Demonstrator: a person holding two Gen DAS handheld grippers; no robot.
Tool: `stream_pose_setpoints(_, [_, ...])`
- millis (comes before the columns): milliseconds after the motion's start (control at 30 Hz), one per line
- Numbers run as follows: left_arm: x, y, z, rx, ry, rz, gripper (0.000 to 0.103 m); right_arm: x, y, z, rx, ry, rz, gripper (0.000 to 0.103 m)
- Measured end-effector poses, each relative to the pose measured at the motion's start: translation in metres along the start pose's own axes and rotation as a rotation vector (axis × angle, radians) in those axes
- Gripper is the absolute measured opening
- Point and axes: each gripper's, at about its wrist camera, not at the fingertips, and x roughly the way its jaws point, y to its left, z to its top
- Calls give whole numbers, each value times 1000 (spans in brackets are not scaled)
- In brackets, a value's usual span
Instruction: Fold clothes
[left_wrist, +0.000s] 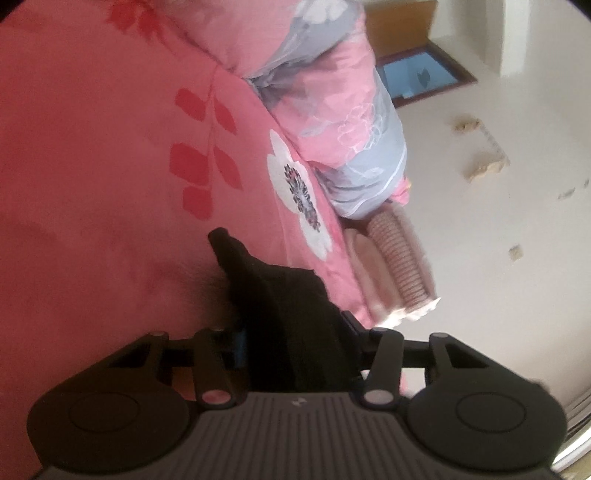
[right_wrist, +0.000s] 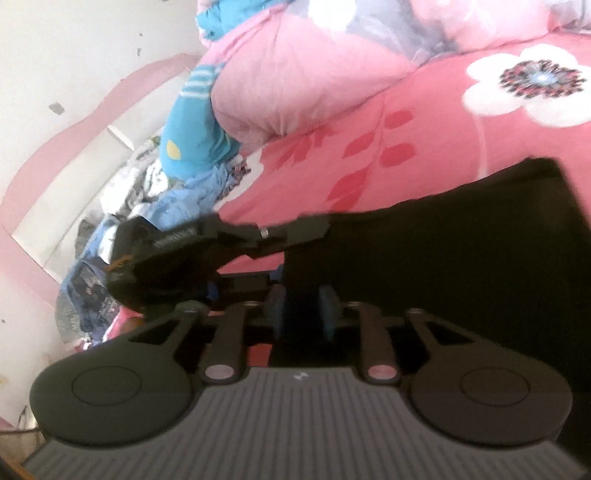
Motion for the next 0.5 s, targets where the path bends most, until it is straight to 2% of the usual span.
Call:
stream_pose_setpoints(33, [1, -3, -1, 28, 2, 17, 48, -12, -5, 1, 2, -14, -1, 33])
stream_pose_setpoints(100, [4, -9, -4, 82, 8, 48, 47, -35, -28, 9, 22, -40, -35, 47])
stream_pose_setpoints(233, [5, -15, -9, 149, 12, 87, 43, -73, -82, 29, 81, -68, -114, 52])
stream_pose_setpoints(267, [4, -14, -9, 153, 11, 91, 42, -75, -97, 33, 109, -65, -133, 52])
stream_pose_setpoints(400, [3, -10, -10, 150, 7, 98, 33, -59, -144, 45, 120, 43, -134, 52])
stream_pose_setpoints(500, [3, -7, -10, 142, 1, 98, 27, -45, -154, 53, 116, 70, -64, 53])
